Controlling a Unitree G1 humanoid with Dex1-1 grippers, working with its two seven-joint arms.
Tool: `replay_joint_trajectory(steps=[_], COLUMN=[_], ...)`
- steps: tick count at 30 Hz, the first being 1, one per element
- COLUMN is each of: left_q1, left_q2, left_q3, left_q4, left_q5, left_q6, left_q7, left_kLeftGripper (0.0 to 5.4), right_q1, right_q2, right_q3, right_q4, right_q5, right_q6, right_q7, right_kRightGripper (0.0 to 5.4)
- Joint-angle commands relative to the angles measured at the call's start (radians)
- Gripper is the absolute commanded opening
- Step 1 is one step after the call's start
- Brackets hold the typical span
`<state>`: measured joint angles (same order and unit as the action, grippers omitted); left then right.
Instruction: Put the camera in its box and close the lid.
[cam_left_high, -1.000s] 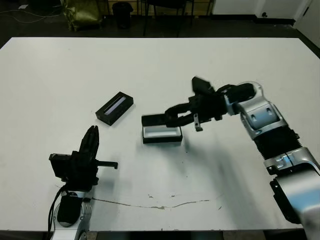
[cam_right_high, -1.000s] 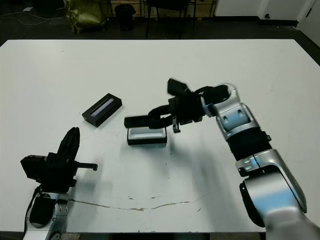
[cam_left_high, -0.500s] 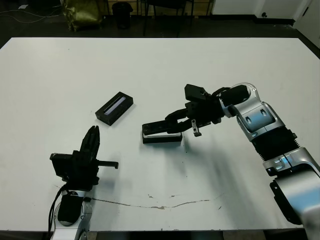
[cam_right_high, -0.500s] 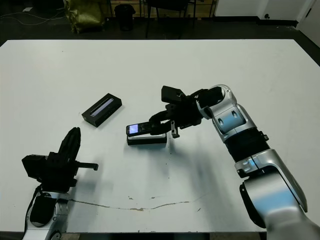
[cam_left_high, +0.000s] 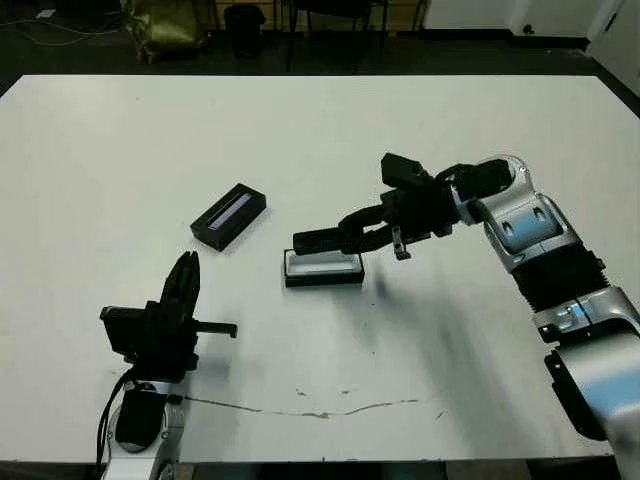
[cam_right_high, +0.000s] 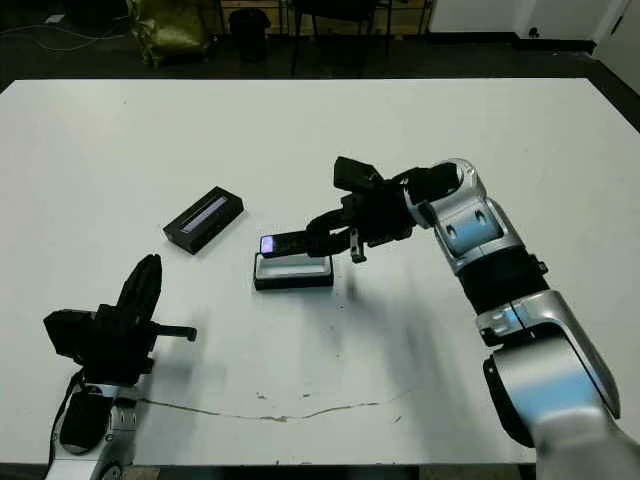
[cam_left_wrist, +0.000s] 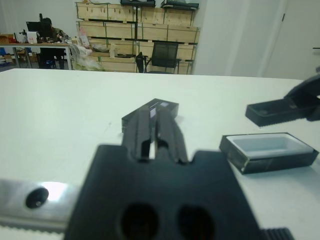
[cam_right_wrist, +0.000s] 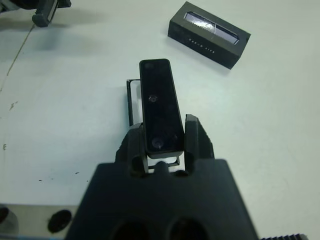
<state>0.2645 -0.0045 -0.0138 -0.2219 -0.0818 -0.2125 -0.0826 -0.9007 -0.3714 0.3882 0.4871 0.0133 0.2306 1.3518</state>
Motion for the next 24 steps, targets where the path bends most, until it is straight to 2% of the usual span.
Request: replay_joint_trajectory(steps=[1, 3, 10, 20, 24], left_q1=[0.007, 0.007, 0.012, 0.018, 0.02], left_q2=[0.004, 0.002, 0.0, -0.001, 0.0], left_q3=[0.003, 0.003, 0.003, 0.002, 0.002], left_q4=[0.017, 0.017, 0.01, 0.013, 0.016], left_q5=[0.001, 0.003, -0.001, -0.009, -0.01], left_q6=[0.005, 0.005, 0.016, 0.008, 0.003], left_q7=[0.0, 0.003, 0.005, 0.0, -0.002], left_kLeftGripper=[0.0, 0.0, 0.0, 0.0, 0.0], right_q1=[-0.006, -0.002, -0.004, 0.016, 0.017], right_q2=[-0.005, -0.006, 0.006, 0.005, 0.011], right_q3=[0.021, 0.026, 0.055, 0.064, 0.067], right_q4=[0.01, 0.01, 0.019, 0.041, 0.059], right_q5=[-0.029, -0.044, -0.084, -0.103, -0.106], right_q6=[-0.044, -0.069, -0.029, -0.084, -0.053], right_q7=[0.0, -0.006, -0.008, -0.016, -0.02], right_kRightGripper=[0.39, 0.39, 0.39, 0.39, 0.39])
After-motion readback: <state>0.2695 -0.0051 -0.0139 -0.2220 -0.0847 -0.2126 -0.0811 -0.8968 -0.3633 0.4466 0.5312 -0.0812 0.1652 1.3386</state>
